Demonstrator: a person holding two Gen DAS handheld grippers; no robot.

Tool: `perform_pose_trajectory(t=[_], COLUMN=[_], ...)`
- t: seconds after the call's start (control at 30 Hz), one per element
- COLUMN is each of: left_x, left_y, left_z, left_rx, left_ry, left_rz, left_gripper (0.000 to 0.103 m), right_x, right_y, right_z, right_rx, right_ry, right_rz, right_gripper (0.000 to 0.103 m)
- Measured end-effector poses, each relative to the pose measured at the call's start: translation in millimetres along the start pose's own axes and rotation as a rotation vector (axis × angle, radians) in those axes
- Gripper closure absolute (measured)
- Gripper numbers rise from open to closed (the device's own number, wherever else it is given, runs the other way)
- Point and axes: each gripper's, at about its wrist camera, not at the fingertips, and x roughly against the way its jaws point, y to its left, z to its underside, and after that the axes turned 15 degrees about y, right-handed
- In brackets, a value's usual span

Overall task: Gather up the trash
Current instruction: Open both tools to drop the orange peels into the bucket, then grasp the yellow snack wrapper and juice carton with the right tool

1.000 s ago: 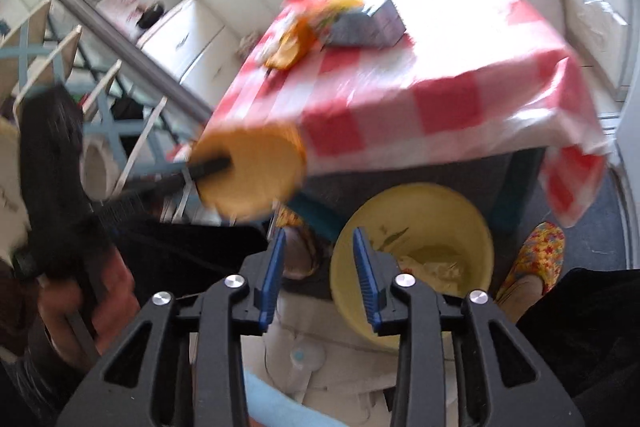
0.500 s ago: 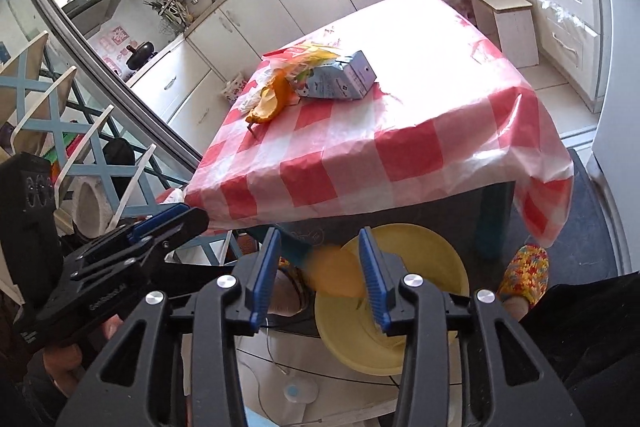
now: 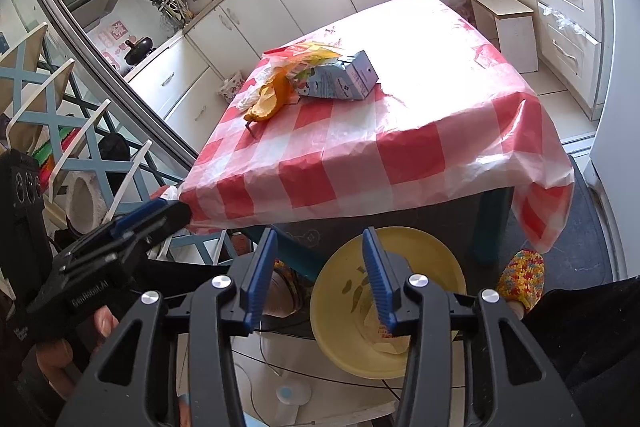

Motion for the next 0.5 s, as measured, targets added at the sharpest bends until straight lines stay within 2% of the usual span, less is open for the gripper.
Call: perform_pose_trajectory(t=[0.07, 0.17, 0.33, 0.5], left_x=[2.7, 8.1, 7.9, 7.6], left_y=[9.1, 32.7, 71.6, 98.9], left_z=[-2.1, -8.4, -26.3, -61.8], left_rx=[0.04, 0.142, 0.266, 0.287], left_ry=[-0.021, -0.059, -0.073, -0.102], left_rz=[-0.016, -0.036, -0.046, -0.1], left_gripper=[0.03, 0.022, 0.017, 0.014], right_x=[-1.1, -3.2, -8.5, -17.0], right_y=[1.9, 6.3, 18.0, 37.2], right_z=[0.3, -0.3, -9.7, -47.9], right_rx=[0.007, 0.024, 0.076, 0.177], right_ry=[0.001, 0.002, 0.011, 0.006], right_rz=[0.005, 0.014, 0.02, 0.049], right_gripper=[0.057, 0.056, 0.055, 0.055])
